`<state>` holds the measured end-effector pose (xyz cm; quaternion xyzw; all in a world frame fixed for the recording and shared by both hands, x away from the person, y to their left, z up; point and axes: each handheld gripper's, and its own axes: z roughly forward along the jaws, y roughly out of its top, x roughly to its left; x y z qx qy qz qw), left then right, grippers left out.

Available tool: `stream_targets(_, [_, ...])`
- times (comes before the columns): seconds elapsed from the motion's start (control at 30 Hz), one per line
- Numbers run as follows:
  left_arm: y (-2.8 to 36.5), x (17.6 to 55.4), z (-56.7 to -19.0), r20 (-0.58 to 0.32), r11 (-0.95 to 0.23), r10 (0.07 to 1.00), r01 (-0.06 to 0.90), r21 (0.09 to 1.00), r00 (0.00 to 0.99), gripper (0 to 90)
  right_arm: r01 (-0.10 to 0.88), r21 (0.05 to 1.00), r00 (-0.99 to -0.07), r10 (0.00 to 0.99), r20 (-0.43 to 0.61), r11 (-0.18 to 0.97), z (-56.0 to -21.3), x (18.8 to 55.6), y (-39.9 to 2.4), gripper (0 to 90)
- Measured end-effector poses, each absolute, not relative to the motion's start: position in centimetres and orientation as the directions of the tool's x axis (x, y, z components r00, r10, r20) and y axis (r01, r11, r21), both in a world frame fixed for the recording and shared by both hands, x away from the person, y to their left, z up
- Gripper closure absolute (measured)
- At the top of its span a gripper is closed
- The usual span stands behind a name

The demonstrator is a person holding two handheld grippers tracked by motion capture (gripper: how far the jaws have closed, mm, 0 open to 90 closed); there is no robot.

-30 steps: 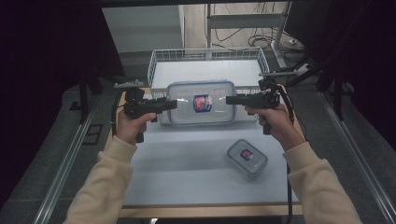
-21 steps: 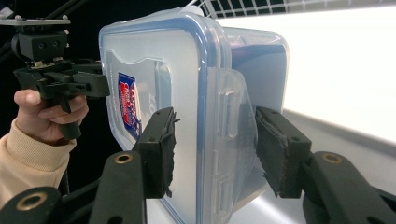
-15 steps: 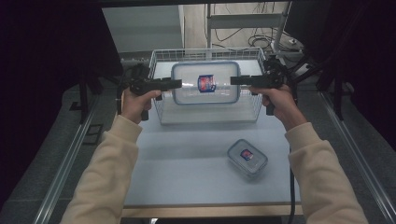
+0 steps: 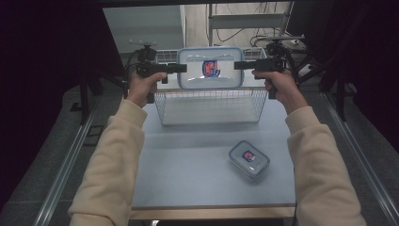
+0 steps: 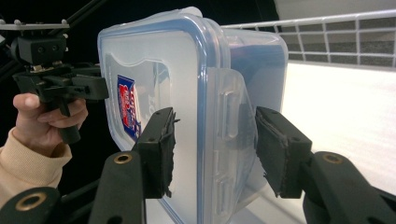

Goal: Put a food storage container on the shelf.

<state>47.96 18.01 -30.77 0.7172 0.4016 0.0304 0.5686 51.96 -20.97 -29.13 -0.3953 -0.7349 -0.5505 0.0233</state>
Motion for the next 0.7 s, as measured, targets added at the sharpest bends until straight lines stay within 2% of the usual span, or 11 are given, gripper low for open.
stream_targets(0.4, [18.1,50.2,-31.3,-0.468,-0.016,0.597,0.592,0.806,0.652,52.0,0.651,0.757,-0.645,0.562,0.518,0.05,-29.6,54.0,-21.1,48.3])
stream_targets(0.47, [18.1,50.6,-31.3,-0.5,0.01,0.595,0.616,0.787,0.629,51.8,0.656,0.754,-0.638,0.563,0.526,0.038,-29.7,54.3,-21.1,48.0])
stream_targets(0.57, [18.0,51.0,-31.3,-0.501,0.009,0.609,0.626,0.78,0.615,50.5,0.673,0.739,-0.614,0.572,0.544,0.021,-29.7,54.7,-21.1,47.2])
stream_targets(0.7, [18.0,51.8,-31.8,-0.558,0.062,0.593,0.658,0.75,0.58,48.4,0.702,0.712,-0.56,0.614,0.556,-0.006,-29.7,55.3,-20.7,45.7])
